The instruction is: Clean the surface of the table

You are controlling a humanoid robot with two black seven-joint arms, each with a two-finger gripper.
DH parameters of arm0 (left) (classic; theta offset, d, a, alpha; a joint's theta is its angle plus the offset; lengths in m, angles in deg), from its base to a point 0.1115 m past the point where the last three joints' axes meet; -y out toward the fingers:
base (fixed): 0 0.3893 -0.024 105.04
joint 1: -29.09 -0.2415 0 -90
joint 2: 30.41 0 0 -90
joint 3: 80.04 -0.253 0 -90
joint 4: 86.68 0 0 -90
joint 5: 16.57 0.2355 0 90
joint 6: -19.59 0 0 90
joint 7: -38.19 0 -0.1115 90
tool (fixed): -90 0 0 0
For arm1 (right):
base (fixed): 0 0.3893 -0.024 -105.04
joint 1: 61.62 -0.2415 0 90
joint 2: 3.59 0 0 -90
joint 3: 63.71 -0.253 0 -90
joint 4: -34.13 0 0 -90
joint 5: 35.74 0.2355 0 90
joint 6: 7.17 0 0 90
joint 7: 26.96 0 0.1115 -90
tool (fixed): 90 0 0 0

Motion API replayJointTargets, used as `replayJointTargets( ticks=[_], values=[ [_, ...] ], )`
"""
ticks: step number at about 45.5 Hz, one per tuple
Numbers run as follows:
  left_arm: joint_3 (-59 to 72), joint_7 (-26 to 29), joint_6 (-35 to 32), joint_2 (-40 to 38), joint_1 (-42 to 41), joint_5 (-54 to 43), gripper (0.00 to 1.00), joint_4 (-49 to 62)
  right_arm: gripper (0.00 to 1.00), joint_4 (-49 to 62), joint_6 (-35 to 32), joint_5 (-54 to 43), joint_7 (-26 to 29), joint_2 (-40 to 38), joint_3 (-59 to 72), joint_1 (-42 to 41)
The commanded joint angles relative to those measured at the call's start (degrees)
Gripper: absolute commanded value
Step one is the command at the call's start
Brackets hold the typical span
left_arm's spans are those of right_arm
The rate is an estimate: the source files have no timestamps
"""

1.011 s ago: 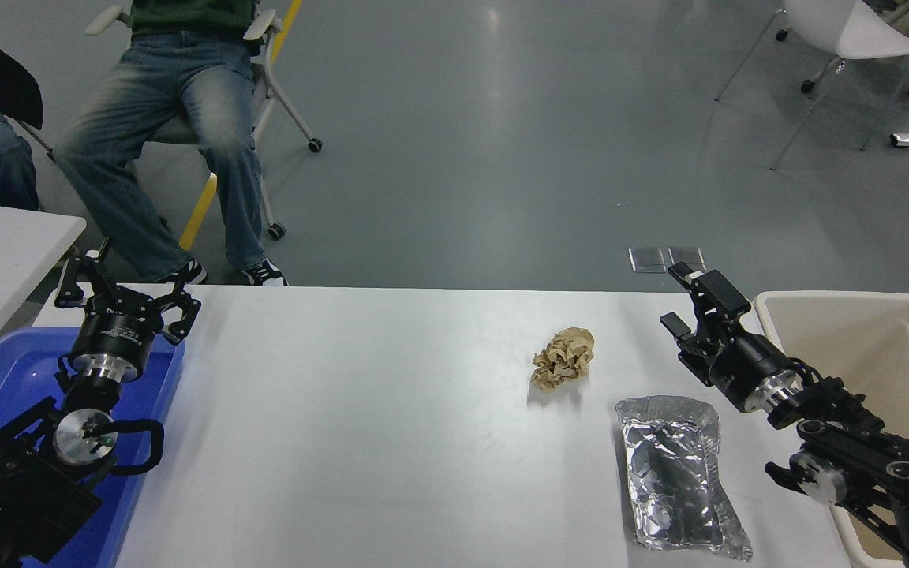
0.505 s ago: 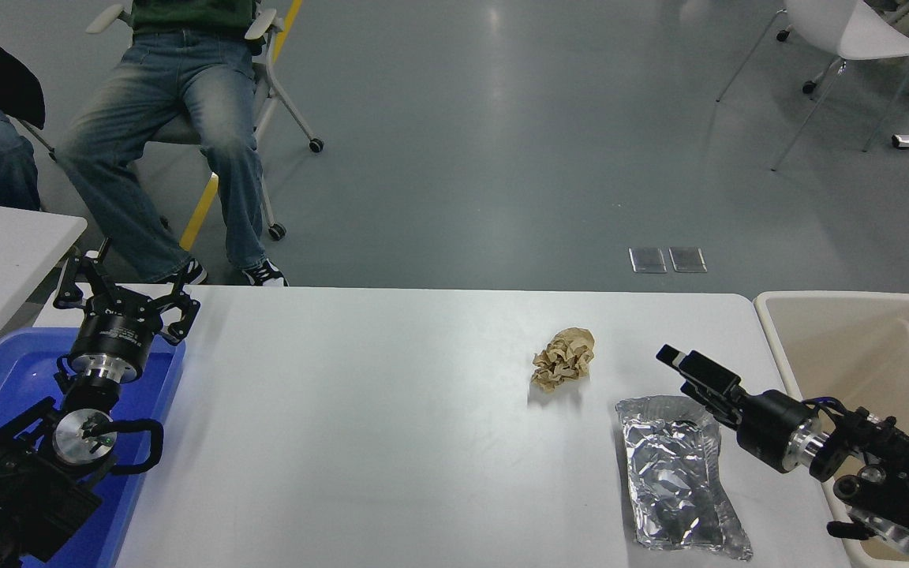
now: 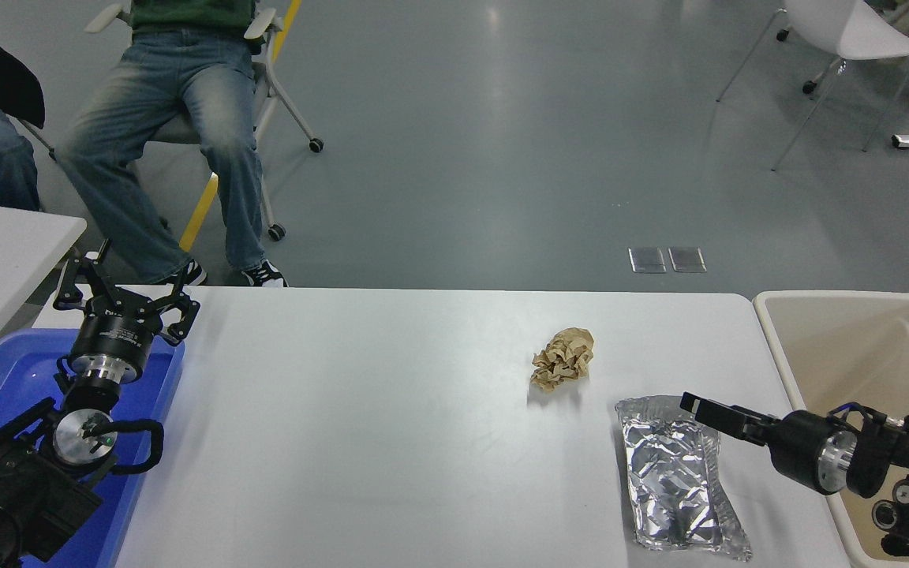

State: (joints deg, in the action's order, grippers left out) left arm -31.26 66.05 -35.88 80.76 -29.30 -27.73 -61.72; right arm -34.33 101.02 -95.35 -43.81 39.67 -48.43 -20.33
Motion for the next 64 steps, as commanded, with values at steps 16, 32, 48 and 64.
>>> replayJointTargets(
  ticks=[16, 32, 48, 64],
  values=[
    [0.0, 0.0, 0.0, 0.0, 0.0, 0.0, 1.00, 0.0, 1.00, -8.2, -3.9, -0.9, 7.2, -1.3, 12.0, -5.3],
    [0.0, 0.0, 0.0, 0.0, -0.1, 0.0, 1.00, 0.0, 0.97, -2.7, -3.2, -0.9, 7.1, 2.1, 12.9, -2.3],
    [0.0, 0.0, 0.0, 0.0, -0.1, 0.0, 1.00, 0.0, 0.91, -1.7, -3.2, -1.0, 6.7, 3.5, 12.9, -2.1],
    [0.0, 0.0, 0.0, 0.0, 0.0, 0.0, 1.00, 0.0, 0.52, 2.0, -2.0, -1.6, 6.4, 6.5, 13.0, -1.2]
  ],
)
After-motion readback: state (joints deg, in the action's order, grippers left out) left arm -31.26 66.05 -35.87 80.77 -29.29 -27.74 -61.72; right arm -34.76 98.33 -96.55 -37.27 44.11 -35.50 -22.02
